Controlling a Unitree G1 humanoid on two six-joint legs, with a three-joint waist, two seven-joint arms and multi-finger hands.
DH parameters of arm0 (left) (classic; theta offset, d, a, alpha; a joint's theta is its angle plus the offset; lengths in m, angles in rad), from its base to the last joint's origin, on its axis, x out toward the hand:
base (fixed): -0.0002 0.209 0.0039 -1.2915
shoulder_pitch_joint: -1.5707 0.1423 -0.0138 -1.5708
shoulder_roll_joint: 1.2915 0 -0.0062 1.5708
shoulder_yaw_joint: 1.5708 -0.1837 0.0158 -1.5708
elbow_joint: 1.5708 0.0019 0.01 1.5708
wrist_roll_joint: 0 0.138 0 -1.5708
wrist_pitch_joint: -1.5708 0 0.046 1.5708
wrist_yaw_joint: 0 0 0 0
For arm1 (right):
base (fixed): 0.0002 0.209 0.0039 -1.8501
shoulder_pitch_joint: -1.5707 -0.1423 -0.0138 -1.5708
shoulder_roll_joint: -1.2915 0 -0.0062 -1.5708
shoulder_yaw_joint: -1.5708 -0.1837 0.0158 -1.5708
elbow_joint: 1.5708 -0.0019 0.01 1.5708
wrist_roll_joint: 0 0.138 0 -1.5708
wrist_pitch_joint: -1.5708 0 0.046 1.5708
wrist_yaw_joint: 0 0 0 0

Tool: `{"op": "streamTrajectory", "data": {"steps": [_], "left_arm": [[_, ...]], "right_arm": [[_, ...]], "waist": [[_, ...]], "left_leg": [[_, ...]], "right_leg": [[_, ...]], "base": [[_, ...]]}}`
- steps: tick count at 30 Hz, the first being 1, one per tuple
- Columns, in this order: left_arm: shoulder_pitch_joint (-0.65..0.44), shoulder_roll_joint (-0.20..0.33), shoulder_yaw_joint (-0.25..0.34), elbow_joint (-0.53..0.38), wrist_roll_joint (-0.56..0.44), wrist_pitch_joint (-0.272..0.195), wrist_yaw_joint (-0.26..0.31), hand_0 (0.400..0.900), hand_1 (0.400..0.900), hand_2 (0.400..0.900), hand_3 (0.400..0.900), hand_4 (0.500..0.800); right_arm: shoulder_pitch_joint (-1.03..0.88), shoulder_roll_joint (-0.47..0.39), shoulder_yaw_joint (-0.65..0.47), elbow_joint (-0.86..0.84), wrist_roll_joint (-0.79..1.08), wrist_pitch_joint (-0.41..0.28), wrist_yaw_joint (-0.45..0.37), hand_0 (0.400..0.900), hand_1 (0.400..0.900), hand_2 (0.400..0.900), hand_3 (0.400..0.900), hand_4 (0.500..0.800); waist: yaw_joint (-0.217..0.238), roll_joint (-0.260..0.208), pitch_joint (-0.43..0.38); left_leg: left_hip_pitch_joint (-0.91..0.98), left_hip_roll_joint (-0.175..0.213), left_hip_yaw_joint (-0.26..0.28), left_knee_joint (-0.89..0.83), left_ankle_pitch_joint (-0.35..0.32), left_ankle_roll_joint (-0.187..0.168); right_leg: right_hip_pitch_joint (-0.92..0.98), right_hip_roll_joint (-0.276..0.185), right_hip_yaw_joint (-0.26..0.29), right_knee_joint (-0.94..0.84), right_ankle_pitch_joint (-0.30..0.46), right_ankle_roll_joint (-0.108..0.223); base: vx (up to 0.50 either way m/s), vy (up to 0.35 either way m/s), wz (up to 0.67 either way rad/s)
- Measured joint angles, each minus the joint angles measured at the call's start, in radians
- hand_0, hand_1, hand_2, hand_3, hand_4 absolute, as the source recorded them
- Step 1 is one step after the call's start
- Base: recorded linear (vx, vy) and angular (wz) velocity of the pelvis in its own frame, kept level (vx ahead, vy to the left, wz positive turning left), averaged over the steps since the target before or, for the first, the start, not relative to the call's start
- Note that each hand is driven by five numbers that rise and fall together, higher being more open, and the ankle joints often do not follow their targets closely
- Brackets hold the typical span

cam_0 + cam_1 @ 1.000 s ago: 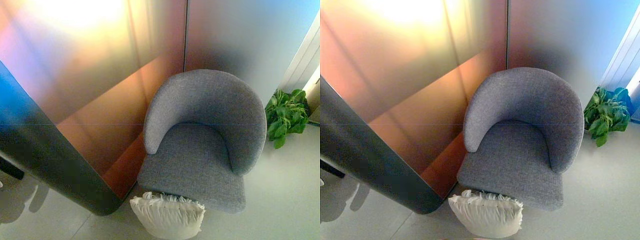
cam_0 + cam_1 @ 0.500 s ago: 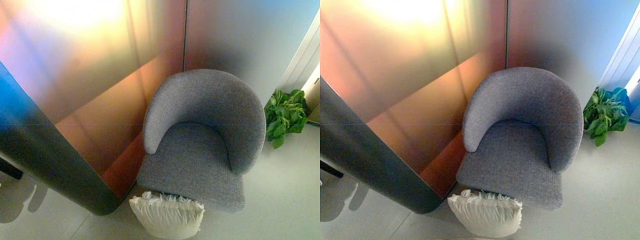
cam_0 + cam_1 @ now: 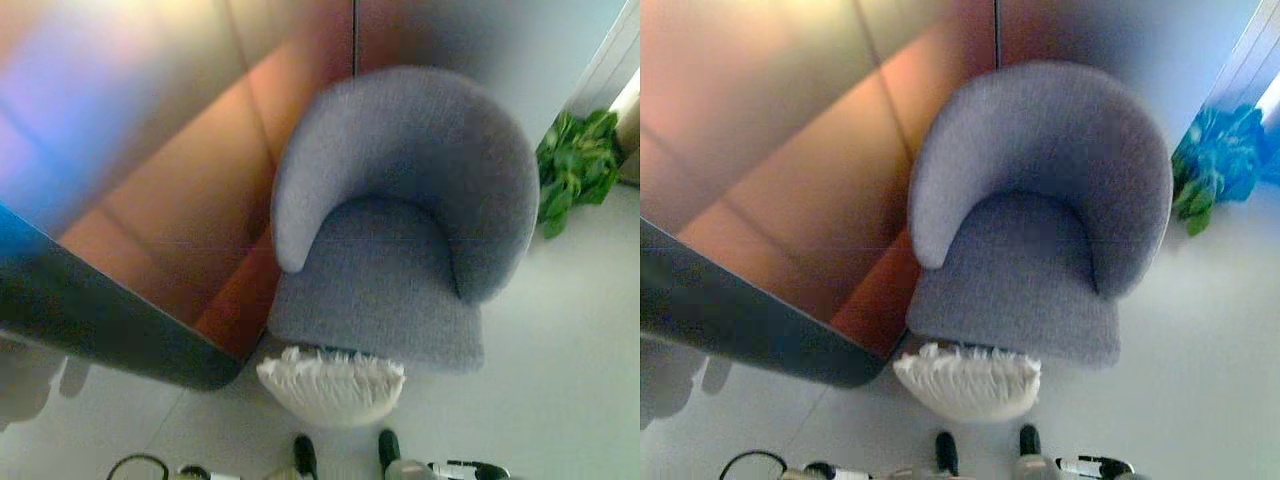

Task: Pick up the pillow and put it on the sofa.

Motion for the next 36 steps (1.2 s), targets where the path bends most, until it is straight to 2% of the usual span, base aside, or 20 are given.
{"op": "streamTrajectory", "data": {"steps": [7, 13, 16, 18, 21, 25, 31, 36], "left_arm": [[-0.195, 0.093, 0.002, -0.001, -0.037, -0.016, 0.037, 0.9, 0.9, 0.9, 0.9, 0.8], [-0.305, 0.113, 0.005, -0.003, -0.172, -0.079, 0.042, 0.9, 0.9, 0.9, 0.9, 0.8], [-0.354, 0.105, 0.006, -0.006, -0.281, -0.137, 0.028, 0.9, 0.9, 0.9, 0.9, 0.8], [-0.378, 0.104, 0.006, -0.01, -0.35, -0.198, 0.0, 0.9, 0.9, 0.9, 0.9, 0.8], [-0.402, 0.104, 0.021, -0.032, -0.45, -0.257, -0.027, 0.9, 0.9, 0.9, 0.9, 0.8], [-0.443, 0.108, 0.028, -0.068, -0.555, -0.305, -0.041, 0.9, 0.9, 0.9, 0.9, 0.8], [-0.475, 0.107, 0.03, -0.08, -0.649, -0.365, -0.057, 0.9, 0.9, 0.9, 0.9, 0.8], [-0.535, 0.127, 0.048, -0.072, -0.721, -0.383, -0.058, 0.9, 0.9, 0.9, 0.9, 0.8]], "right_arm": [[-0.093, -0.018, 0.002, -0.001, 0.015, -0.046, 0.001, 0.9, 0.9, 0.9, 0.9, 0.8], [-0.143, -0.036, 0.004, -0.001, 0.036, -0.066, 0.015, 0.9, 0.9, 0.9, 0.9, 0.8], [-0.164, -0.036, 0.015, -0.001, 0.047, -0.068, 0.019, 0.9, 0.9, 0.9, 0.9, 0.8], [-0.177, -0.036, 0.015, -0.005, 0.052, -0.069, 0.019, 0.9, 0.9, 0.9, 0.9, 0.8], [-0.196, -0.036, 0.017, -0.011, 0.055, -0.07, 0.021, 0.9, 0.9, 0.9, 0.9, 0.8], [-0.226, -0.04, 0.027, -0.012, 0.066, -0.074, 0.022, 0.9, 0.9, 0.9, 0.9, 0.8], [-0.231, -0.04, 0.034, -0.011, 0.075, -0.103, 0.031, 0.9, 0.9, 0.9, 0.9, 0.8], [-0.231, -0.041, 0.032, -0.01, 0.092, -0.138, 0.051, 0.9, 0.9, 0.9, 0.9, 0.8]], "waist": [[-0.03, -0.013, 0.159], [-0.054, -0.023, 0.233], [-0.055, -0.031, 0.245], [-0.056, -0.034, 0.247], [-0.058, -0.045, 0.256], [-0.066, -0.06, 0.265], [-0.088, -0.075, 0.273], [-0.09, -0.085, 0.276]], "left_leg": [[-0.133, 0.002, 0.012, 0.042, 0.018, 0.007], [-0.226, 0.001, 0.026, 0.075, 0.025, 0.011], [-0.272, 0.003, 0.028, 0.096, 0.026, 0.012], [-0.312, 0.003, 0.029, 0.117, 0.026, 0.012], [-0.358, 0.004, 0.029, 0.144, 0.026, 0.012], [-0.445, 0.005, 0.024, 0.197, 0.022, 0.009], [-0.532, 0.014, 0.021, 0.257, 0.014, 0.011], [-0.634, 0.031, 0.007, 0.333, -0.002, 0.004]], "right_leg": [[-0.164, -0.002, 0.019, 0.089, -0.002, 0.002], [-0.286, -0.006, 0.041, 0.168, -0.008, -0.005], [-0.344, -0.007, 0.046, 0.208, -0.017, -0.005], [-0.393, -0.009, 0.05, 0.245, -0.025, -0.007], [-0.449, -0.011, 0.056, 0.291, -0.035, -0.011], [-0.537, -0.015, 0.058, 0.349, -0.042, -0.013], [-0.618, -0.005, 0.078, 0.387, -0.043, -0.015], [-0.701, 0.014, 0.091, 0.436, -0.046, -0.025]], "base": [[-0.13, 0.043, -0.05], [-0.08, -0.009, -0.04], [-0.07, -0.015, -0.07], [-0.04, -0.016, -0.03], [-0.05, -0.032, -0.02], [-0.04, -0.025, -0.03], [-0.05, -0.041, -0.02], [-0.04, -0.067, 0.03]]}}
